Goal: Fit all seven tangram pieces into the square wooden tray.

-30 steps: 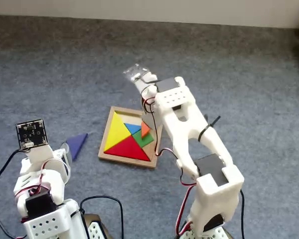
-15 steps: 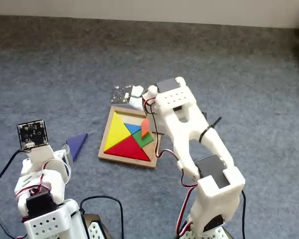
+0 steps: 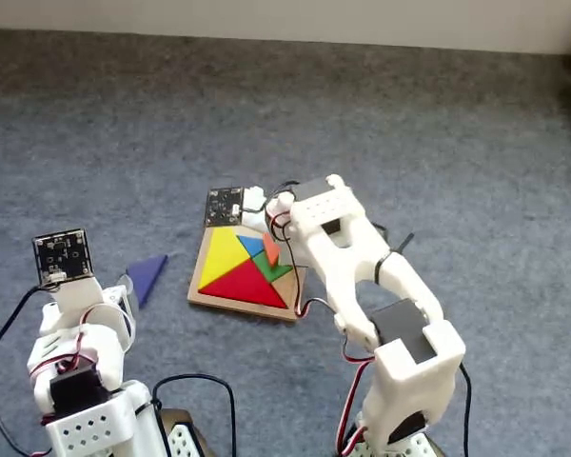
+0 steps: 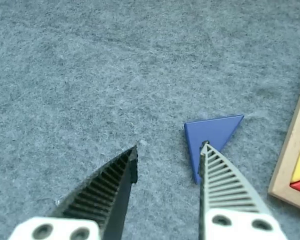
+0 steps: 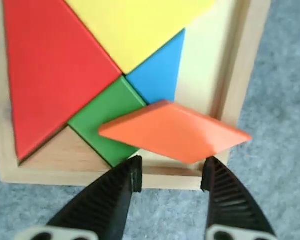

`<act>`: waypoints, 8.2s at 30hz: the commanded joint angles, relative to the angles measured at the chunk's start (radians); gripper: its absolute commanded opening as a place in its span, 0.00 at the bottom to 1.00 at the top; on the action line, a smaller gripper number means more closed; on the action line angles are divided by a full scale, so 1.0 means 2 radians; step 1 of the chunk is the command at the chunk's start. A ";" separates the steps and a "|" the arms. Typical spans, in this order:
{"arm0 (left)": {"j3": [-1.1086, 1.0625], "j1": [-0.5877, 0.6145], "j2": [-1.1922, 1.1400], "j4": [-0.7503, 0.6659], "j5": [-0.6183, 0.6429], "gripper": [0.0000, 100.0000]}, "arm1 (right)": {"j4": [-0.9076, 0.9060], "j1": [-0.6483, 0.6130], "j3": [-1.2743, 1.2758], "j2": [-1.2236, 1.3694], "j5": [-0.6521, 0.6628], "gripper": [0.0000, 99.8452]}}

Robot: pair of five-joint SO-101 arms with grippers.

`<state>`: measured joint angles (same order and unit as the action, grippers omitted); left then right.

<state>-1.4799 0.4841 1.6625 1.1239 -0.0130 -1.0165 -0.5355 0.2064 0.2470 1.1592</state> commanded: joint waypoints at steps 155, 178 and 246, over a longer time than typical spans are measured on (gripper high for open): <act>0.003 0.007 0.004 -0.009 -0.005 0.21 | -0.145 -0.059 -0.289 0.173 -0.312 0.10; 0.003 0.007 0.004 -0.009 -0.005 0.21 | -0.342 -0.049 -0.468 0.170 -0.253 0.07; 0.003 0.007 0.004 -0.009 -0.005 0.21 | -0.017 -0.032 -0.293 0.069 -0.302 0.14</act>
<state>-1.4799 0.4918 1.6625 1.1239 -0.0146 -1.0779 -0.5938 -0.3184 0.5401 0.5930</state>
